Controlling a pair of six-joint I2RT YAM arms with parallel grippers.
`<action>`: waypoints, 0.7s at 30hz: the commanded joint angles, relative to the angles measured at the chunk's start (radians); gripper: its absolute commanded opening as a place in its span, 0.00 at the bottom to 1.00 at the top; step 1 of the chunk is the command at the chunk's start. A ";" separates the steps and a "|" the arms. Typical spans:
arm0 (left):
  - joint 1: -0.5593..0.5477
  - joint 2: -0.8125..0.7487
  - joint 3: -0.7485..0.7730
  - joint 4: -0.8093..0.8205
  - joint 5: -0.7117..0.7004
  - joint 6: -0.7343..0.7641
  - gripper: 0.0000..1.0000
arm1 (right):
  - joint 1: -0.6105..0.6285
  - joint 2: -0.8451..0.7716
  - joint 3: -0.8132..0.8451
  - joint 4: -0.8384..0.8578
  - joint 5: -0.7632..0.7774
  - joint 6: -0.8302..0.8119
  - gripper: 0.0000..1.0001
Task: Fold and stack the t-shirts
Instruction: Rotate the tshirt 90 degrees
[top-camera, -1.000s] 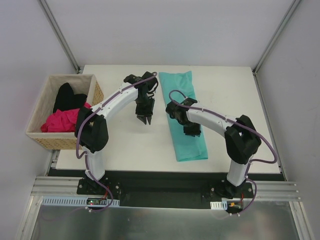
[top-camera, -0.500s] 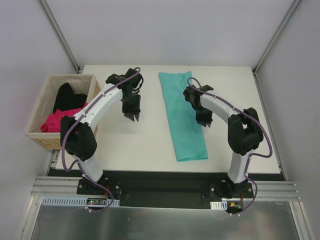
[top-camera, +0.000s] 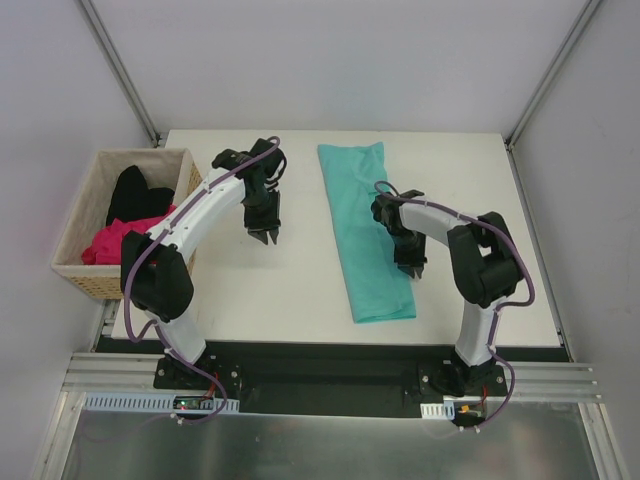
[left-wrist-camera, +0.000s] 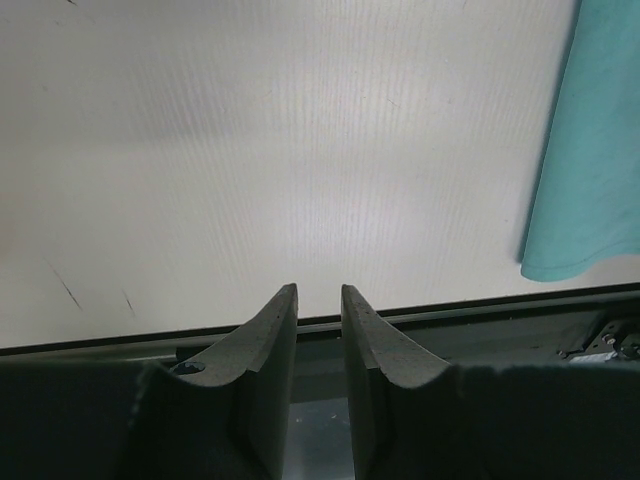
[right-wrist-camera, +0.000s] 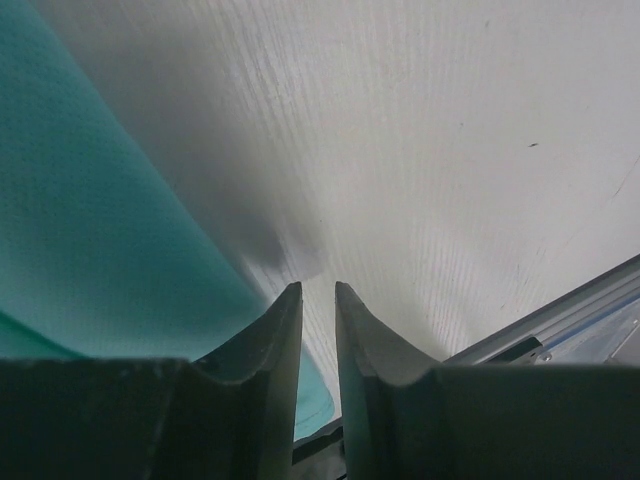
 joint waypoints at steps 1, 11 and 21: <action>0.002 0.005 0.034 -0.026 0.001 -0.016 0.24 | 0.003 0.007 -0.014 0.020 -0.016 -0.010 0.22; 0.002 0.019 0.054 -0.044 -0.009 -0.022 0.24 | 0.036 0.054 0.021 0.034 -0.055 -0.026 0.19; 0.004 -0.017 0.008 -0.045 -0.038 -0.031 0.24 | 0.145 0.097 0.134 -0.007 -0.095 -0.004 0.18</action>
